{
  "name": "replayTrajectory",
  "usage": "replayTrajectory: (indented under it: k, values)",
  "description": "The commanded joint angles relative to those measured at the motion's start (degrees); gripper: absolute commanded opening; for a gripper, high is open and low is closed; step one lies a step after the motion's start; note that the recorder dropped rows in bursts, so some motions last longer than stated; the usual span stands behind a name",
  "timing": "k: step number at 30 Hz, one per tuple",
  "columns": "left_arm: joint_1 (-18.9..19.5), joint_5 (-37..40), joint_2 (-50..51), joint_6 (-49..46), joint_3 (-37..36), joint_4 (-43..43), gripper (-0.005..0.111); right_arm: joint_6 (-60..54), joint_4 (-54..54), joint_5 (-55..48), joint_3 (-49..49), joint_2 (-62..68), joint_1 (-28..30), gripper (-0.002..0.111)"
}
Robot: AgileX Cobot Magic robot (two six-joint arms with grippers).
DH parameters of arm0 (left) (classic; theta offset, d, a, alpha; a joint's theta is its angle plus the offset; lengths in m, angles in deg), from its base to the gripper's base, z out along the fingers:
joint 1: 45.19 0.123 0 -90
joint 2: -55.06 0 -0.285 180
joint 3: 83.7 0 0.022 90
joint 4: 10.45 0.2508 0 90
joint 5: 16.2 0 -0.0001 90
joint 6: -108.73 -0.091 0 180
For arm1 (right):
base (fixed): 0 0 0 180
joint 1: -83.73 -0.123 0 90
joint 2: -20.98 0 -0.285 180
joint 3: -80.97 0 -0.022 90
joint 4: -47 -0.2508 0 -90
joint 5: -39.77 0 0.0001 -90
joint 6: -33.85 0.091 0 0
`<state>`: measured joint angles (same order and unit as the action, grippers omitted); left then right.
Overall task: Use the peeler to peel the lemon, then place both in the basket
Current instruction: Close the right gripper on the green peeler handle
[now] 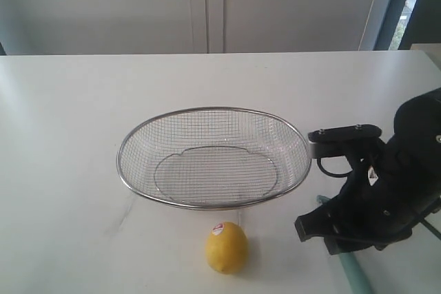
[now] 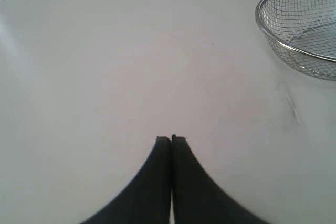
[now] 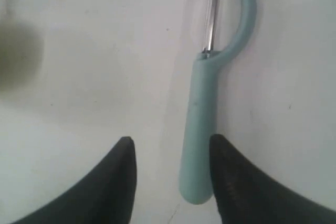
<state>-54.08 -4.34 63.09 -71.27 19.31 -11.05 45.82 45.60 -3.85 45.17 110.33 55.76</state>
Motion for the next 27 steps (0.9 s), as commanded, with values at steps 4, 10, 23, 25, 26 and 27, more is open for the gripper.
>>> replayTrajectory:
  k: [4,10,23,25,26,27]
  values:
    - [-0.47,0.17,-0.24,0.0,-0.23,-0.61,0.0,0.2,0.05,2.43,-2.23,0.03,0.47,0.042]
    - [-0.47,0.17,-0.24,0.0,-0.23,-0.61,0.0,1.91,1.02,4.72,-4.04,1.16,0.47,0.042]
    - [-0.47,0.17,-0.24,0.0,-0.23,-0.61,0.0,3.68,3.6,7.5,-4.26,6.01,0.6,0.042]
    - [-0.47,0.17,-0.24,0.0,-0.23,-0.61,0.0,3.91,3.6,7.6,-4.26,6.01,0.6,0.042]
    - [-0.47,0.17,-0.24,0.0,-0.23,-0.61,0.0,3.91,3.6,7.6,-4.26,6.01,0.6,0.042]
    - [-0.47,0.17,-0.24,0.0,-0.23,-0.61,0.0,3.89,3.6,7.75,-4.4,6.01,0.6,0.042]
